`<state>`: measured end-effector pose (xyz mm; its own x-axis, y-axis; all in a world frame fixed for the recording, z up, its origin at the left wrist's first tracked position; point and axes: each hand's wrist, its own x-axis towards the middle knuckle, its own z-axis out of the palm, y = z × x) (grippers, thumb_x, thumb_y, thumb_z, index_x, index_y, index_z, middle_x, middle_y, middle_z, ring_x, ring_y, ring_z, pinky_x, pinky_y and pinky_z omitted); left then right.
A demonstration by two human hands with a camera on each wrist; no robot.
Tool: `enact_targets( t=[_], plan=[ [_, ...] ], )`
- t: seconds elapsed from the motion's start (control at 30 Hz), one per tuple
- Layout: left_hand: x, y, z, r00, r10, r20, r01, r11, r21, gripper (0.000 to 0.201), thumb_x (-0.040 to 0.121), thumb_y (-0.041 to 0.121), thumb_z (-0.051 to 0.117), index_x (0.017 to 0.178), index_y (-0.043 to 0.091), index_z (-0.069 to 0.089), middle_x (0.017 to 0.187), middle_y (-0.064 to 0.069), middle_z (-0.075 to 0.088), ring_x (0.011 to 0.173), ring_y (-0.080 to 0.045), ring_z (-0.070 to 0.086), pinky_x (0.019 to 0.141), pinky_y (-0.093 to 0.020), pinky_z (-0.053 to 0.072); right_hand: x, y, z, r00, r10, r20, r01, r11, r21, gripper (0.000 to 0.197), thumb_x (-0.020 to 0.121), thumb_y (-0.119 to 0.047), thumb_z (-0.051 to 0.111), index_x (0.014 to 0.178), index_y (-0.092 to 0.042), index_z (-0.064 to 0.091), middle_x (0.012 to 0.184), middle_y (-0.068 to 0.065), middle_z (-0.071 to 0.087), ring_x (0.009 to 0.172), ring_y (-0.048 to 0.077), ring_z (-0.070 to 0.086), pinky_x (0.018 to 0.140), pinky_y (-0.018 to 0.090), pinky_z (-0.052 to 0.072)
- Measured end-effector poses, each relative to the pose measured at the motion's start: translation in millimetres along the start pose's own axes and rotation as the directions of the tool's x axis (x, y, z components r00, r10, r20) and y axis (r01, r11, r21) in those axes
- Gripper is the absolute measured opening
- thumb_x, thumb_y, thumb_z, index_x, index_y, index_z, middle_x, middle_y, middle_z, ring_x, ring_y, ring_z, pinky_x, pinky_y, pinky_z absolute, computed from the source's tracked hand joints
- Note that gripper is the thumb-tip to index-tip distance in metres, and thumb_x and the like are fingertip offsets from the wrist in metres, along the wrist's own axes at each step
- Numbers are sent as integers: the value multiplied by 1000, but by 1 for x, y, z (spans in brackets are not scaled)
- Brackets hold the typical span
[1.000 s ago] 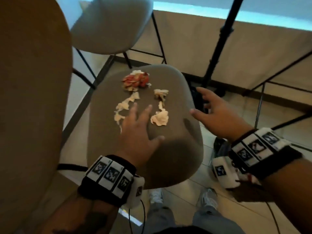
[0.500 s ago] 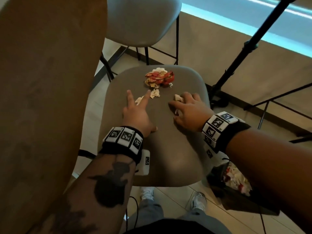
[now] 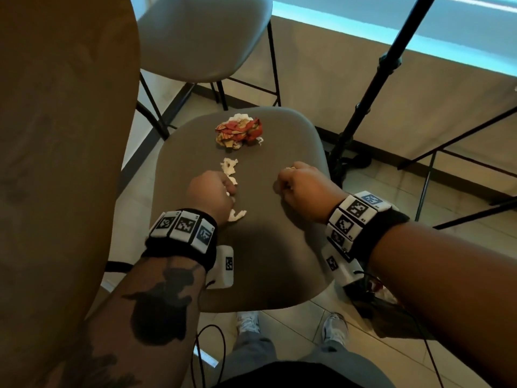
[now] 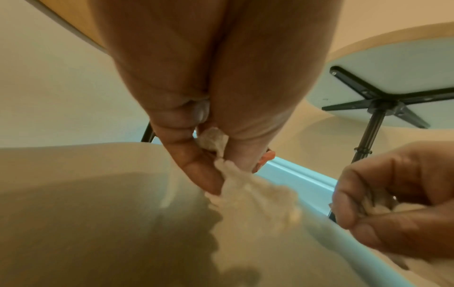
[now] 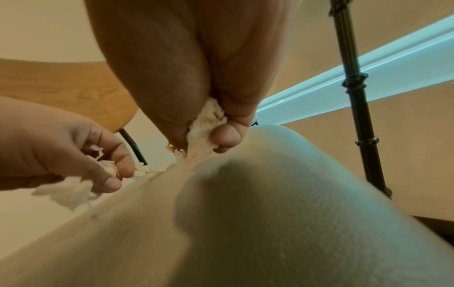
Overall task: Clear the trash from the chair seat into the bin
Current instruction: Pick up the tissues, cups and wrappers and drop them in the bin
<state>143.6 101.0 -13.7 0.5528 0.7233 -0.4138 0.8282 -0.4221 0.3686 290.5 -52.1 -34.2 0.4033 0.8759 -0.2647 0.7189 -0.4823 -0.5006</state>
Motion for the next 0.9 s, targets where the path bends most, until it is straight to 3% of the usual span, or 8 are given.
enact_targets(
  t=[0.17,0.3,0.43,0.5,0.63,0.73,0.83,0.9],
  plan=[
    [-23,14,-15,993,82,-89,-88,993,-72,14,88,17,76,89,29,68,101,7,69,82,-6,58,59,-14,34,-25,7,-15,993,26,-112,-10,990,139,12,98,-20,58,103,-23,68,102,-5,51,83,6,51,70,13,37],
    [-39,41,-26,970,211,-117,-227,963,-144,18,85,20,80,84,33,68,92,15,66,87,-1,63,70,-17,43,-57,22,-31,976,116,-185,-63,961,267,7,96,-23,61,99,-27,66,99,-9,55,85,4,55,68,13,39],
    [-53,88,-10,931,355,-82,-364,916,-169,12,86,22,79,91,30,71,80,23,61,69,19,56,62,-5,38,-108,56,-43,941,257,-219,-147,896,420,7,96,-25,63,99,-31,64,99,-12,58,84,3,61,69,16,48],
    [-60,118,9,900,434,-47,-434,883,-180,11,86,23,79,90,30,71,81,22,64,73,19,58,67,-8,44,-140,79,-46,913,336,-232,-189,852,488,8,96,-24,64,99,-32,64,99,-11,61,82,3,64,66,16,49],
    [-77,189,72,820,569,61,-552,815,-177,11,84,28,80,88,32,71,92,16,69,82,1,65,68,-12,46,-209,139,-46,830,472,-297,-241,785,571,8,94,-19,66,98,-26,64,88,-9,64,71,-4,61,59,8,47],
    [-91,238,137,742,653,152,-627,756,-188,14,84,26,80,87,33,69,92,13,69,79,-4,63,65,-10,41,-259,190,-31,746,581,-325,-284,719,635,11,93,-12,67,98,-21,61,82,-9,62,69,-1,60,61,7,46],
    [-99,279,211,681,677,280,-664,732,-156,13,85,27,79,87,34,68,90,19,62,79,-2,58,69,-8,41,-301,249,-2,643,686,-341,-329,649,686,19,90,-13,68,100,-26,58,86,-11,62,78,2,60,74,15,46],
    [-99,301,263,655,666,358,-669,731,-135,11,84,27,79,87,33,70,90,19,63,82,-1,59,70,-9,42,-324,289,23,567,766,-304,-385,572,724,24,89,-15,69,105,-28,56,89,-11,61,77,-3,59,72,13,44]
  ],
)
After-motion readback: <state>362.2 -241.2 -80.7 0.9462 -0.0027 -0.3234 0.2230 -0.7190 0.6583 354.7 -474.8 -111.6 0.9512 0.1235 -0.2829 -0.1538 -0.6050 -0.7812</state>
